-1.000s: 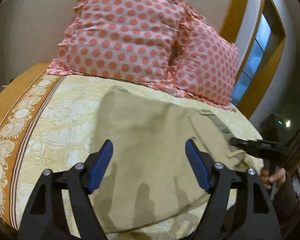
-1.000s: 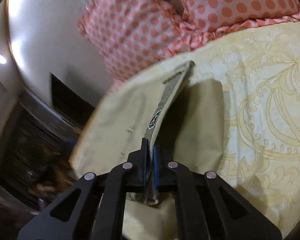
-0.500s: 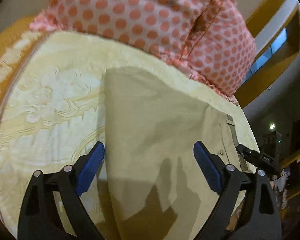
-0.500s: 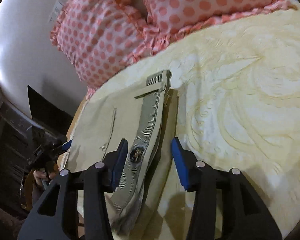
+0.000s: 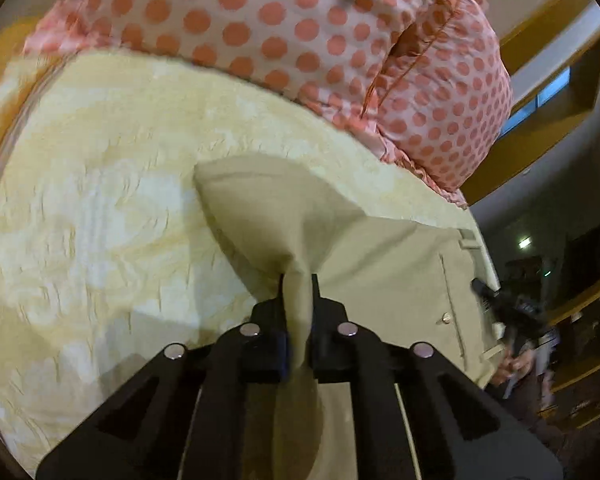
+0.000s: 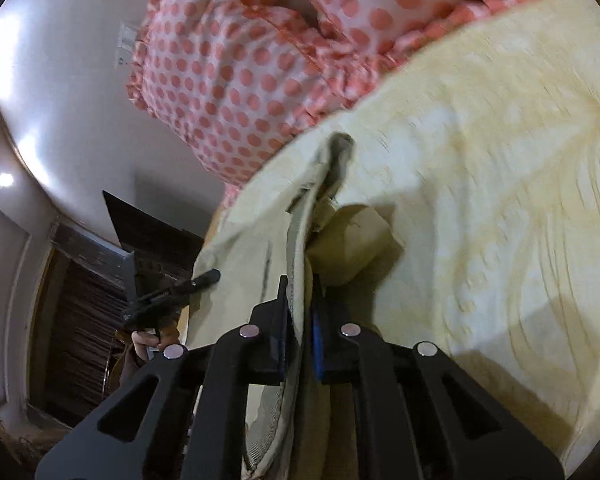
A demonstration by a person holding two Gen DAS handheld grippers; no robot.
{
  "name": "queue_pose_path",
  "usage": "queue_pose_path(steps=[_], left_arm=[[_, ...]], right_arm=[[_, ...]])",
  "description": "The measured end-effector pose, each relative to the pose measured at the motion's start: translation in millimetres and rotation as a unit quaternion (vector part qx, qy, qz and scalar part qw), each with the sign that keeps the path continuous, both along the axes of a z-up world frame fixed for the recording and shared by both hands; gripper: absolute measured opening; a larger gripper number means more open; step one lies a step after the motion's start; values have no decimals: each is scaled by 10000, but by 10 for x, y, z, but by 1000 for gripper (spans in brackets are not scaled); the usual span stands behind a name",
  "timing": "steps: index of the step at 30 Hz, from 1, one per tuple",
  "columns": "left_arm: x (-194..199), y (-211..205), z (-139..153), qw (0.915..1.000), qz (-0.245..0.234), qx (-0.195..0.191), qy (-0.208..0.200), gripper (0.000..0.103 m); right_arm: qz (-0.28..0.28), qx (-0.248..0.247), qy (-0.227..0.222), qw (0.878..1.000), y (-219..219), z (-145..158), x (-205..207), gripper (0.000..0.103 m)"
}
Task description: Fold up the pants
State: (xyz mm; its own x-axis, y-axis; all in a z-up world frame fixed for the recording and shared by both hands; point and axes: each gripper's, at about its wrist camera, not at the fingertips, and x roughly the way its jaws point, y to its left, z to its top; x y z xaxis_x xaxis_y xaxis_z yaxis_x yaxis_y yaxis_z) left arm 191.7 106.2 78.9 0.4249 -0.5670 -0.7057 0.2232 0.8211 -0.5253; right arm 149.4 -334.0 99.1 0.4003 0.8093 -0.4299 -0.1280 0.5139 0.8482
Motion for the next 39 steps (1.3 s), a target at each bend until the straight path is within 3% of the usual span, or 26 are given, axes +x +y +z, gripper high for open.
queue_pose_path(steps=[6, 8, 10, 12, 13, 15, 17, 18, 19, 21, 24, 26, 28, 29, 33, 35, 39], left_arm=[[409, -233, 150, 9973, 285, 295, -609, 7], [574, -363, 78, 9930, 431, 921, -604, 15], [588, -399, 60, 9868, 636, 1376, -569, 33], [383, -346, 213, 9780, 887, 1633, -950, 38], [276, -318, 291, 9761, 918, 1614, -1124, 45], [59, -269, 435, 9792, 855, 1224, -1372, 50], [-86, -313, 459, 9891, 452, 651, -1241, 54], [-109, -391, 397, 9926, 237, 553, -1054, 58], [-90, -463, 321, 9942, 149, 597, -879, 61], [29, -591, 70, 9955, 78, 877, -351, 59], [-8, -658, 45, 9895, 213, 1351, -464, 60], [-226, -627, 157, 9889, 314, 1341, -550, 66], [-563, -612, 246, 9852, 376, 1443, -845, 90], [-737, -622, 261, 9827, 438, 1527, -956, 93], [-1382, -576, 157, 9808, 638, 1549, -992, 99], [-1544, -649, 50, 9801, 709, 1620, -900, 99], [-1674, -755, -52, 9674, 898, 2114, -1066, 100]], right_arm=[[-430, -284, -292, 9982, -98, 184, 395, 9], [-650, -703, -194, 9952, -116, 110, 523, 12], [-690, -1295, 121, 9891, -91, 17, 593, 24], [-866, -1771, 190, 9802, -123, 76, 523, 28], [-997, -1802, -99, 9785, -149, 201, 419, 28], [-914, -1623, -574, 9808, -111, 380, 280, 32], [-484, -1388, -750, 9863, 46, 460, 198, 52], [-285, -1346, -704, 9880, 126, 448, 202, 59], [-116, -1392, -599, 9884, 217, 405, 218, 74], [5, -1821, -75, 9833, 362, 170, 311, 76], [-221, -1803, 35, 9834, 331, 154, 305, 76], [-532, -2183, -45, 9744, 325, 307, 106, 88], [-582, -2343, -471, 9693, 375, 441, -195, 96], [-588, -2451, -705, 9652, 434, 498, -379, 98], [-666, -3078, -1251, 9408, 713, 494, -1050, 98], [-669, -3292, -1189, 9343, 848, 401, -1187, 98], [-711, -3635, -1076, 9226, 1034, 272, -1241, 98]])
